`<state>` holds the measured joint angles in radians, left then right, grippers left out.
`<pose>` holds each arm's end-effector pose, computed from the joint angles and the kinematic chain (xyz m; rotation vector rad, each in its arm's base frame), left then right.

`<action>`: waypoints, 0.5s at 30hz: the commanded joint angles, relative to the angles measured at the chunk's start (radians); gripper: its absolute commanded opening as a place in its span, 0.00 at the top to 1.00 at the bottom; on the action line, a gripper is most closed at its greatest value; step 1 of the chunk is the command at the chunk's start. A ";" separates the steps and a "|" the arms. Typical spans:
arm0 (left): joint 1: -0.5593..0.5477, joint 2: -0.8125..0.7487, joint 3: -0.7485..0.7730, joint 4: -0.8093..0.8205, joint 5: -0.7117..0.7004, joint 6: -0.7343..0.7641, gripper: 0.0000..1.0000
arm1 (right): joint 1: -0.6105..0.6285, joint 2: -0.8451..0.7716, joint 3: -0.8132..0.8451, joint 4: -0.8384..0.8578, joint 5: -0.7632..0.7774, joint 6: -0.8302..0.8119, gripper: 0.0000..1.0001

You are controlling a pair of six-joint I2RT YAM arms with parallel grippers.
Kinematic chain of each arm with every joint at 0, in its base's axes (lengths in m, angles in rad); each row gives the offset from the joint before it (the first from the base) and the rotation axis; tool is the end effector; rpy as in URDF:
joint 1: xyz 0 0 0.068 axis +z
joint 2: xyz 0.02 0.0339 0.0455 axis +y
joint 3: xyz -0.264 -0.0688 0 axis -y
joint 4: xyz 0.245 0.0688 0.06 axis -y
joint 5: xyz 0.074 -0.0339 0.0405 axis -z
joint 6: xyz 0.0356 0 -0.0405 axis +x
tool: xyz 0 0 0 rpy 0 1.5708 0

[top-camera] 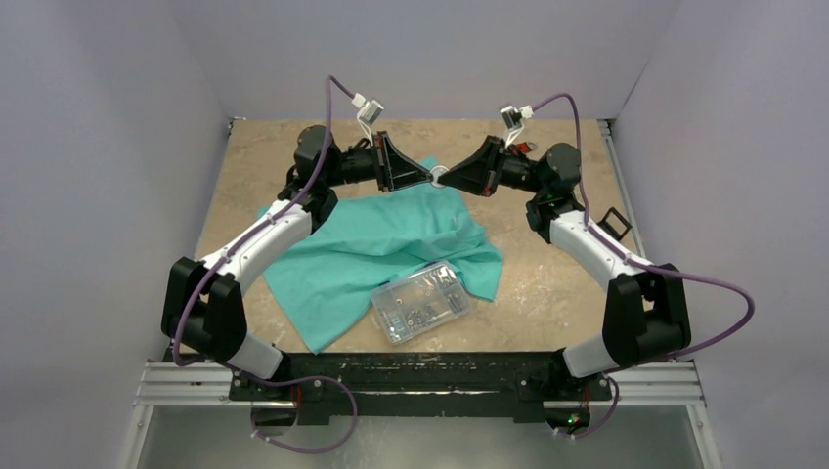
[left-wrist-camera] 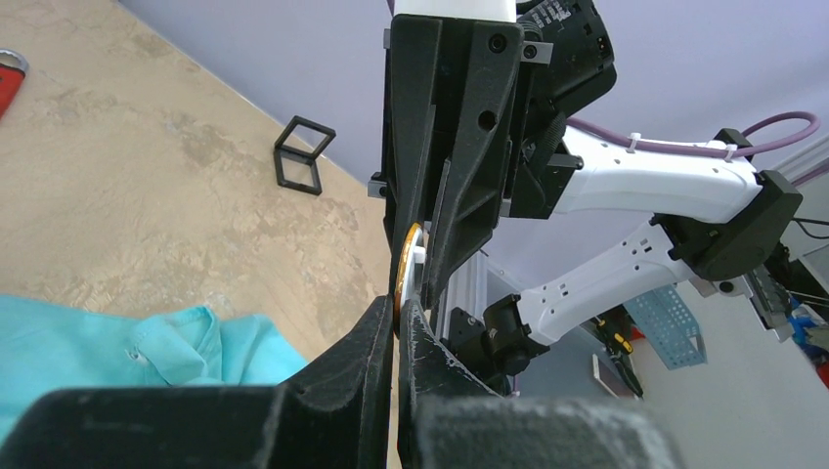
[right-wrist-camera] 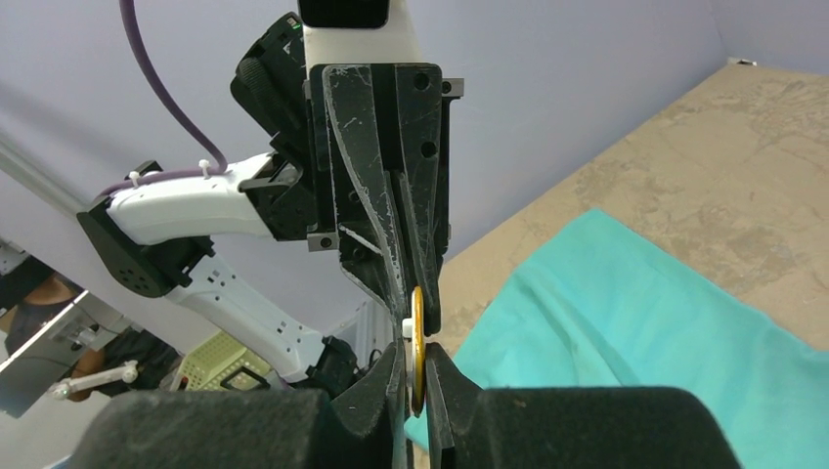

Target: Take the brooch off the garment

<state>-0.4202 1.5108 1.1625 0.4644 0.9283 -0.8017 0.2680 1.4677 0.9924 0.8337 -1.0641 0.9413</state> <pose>0.3076 -0.1686 0.3608 0.5515 1.6554 -1.6037 0.3038 0.1157 0.3494 -0.5802 1.5079 1.6064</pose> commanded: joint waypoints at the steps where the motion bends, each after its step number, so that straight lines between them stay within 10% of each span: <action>1: 0.029 -0.010 0.017 0.060 -0.022 0.009 1.00 | -0.027 -0.020 0.003 -0.050 0.031 -0.044 0.89; 15: 0.000 -0.031 0.060 -0.054 0.002 0.192 1.00 | -0.015 0.024 0.048 -0.116 -0.005 -0.088 0.91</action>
<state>-0.4194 1.5131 1.1667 0.4088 0.9279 -0.6907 0.2672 1.4860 0.9985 0.7769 -1.0729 0.9070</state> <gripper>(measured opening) 0.021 0.099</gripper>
